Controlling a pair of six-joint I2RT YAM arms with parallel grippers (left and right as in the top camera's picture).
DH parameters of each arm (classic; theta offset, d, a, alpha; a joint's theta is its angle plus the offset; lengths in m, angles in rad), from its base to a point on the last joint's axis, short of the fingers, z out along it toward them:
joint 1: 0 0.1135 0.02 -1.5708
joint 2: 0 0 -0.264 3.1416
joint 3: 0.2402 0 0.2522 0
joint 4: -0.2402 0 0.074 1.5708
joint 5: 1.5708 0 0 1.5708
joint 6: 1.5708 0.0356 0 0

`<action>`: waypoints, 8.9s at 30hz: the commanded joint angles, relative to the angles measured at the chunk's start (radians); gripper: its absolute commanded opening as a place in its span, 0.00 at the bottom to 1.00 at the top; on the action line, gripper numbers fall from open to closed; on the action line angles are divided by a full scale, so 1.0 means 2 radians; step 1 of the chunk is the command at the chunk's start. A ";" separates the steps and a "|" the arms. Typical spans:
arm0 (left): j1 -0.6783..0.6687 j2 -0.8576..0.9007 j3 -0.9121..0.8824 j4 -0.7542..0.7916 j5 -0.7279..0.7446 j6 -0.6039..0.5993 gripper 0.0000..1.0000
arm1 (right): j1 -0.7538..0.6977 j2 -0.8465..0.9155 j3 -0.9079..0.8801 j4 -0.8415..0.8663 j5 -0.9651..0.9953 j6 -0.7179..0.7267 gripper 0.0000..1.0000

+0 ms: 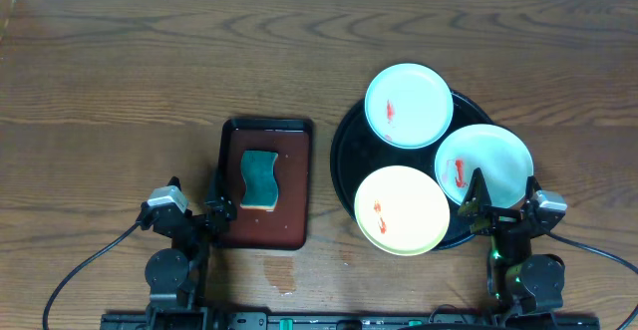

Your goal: Clean dirty plates on tray and stack at the side

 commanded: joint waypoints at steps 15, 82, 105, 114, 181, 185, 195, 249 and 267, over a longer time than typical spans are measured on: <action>0.003 -0.003 -0.006 -0.024 -0.007 0.010 0.82 | 0.004 -0.001 -0.001 -0.002 0.003 -0.008 0.99; 0.003 0.274 0.387 -0.210 0.079 -0.008 0.82 | 0.004 0.323 0.434 -0.247 -0.147 -0.037 0.99; -0.060 0.527 0.598 -0.503 0.204 0.026 0.81 | 0.014 0.703 0.701 -0.581 -0.223 -0.059 0.77; -0.080 0.545 0.597 -0.508 0.195 0.025 0.77 | 0.054 0.717 0.586 -0.585 -0.220 -0.038 0.65; -0.109 0.618 0.572 -0.524 0.055 0.004 0.67 | 0.051 0.814 0.358 -0.204 -0.141 0.047 0.01; -0.109 0.643 0.524 -0.487 0.055 -0.017 0.67 | 0.051 0.814 0.358 -0.204 -0.139 0.047 0.01; -0.109 0.763 0.438 -0.343 0.055 -0.020 0.66 | 0.051 0.814 0.358 -0.204 -0.139 0.047 0.01; -0.121 0.774 0.483 -0.392 0.094 -0.030 0.52 | 0.051 0.814 0.358 -0.214 -0.139 0.047 0.01; -0.121 0.843 0.448 -0.247 -0.005 -0.012 0.32 | 0.051 0.814 0.358 -0.216 -0.139 0.047 0.01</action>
